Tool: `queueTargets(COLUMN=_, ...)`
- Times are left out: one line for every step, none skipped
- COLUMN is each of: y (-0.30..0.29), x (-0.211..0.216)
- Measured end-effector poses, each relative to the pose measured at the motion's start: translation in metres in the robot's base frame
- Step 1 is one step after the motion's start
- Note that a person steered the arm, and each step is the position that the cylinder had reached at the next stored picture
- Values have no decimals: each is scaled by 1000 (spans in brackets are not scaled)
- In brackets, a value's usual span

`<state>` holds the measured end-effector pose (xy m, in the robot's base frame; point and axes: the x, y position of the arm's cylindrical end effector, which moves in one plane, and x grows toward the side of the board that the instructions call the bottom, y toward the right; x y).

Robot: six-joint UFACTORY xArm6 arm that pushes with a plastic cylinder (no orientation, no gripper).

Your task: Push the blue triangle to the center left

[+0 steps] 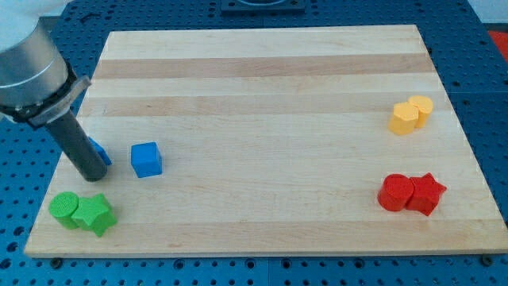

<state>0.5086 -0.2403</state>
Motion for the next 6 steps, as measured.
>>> queueTargets(y=0, x=-20)
queueTargets(y=0, x=-39)
queueTargets(y=-4, x=-54)
queueTargets(y=-8, x=-66)
queueTargets(y=-8, x=-74)
queueTargets(y=-8, x=-75)
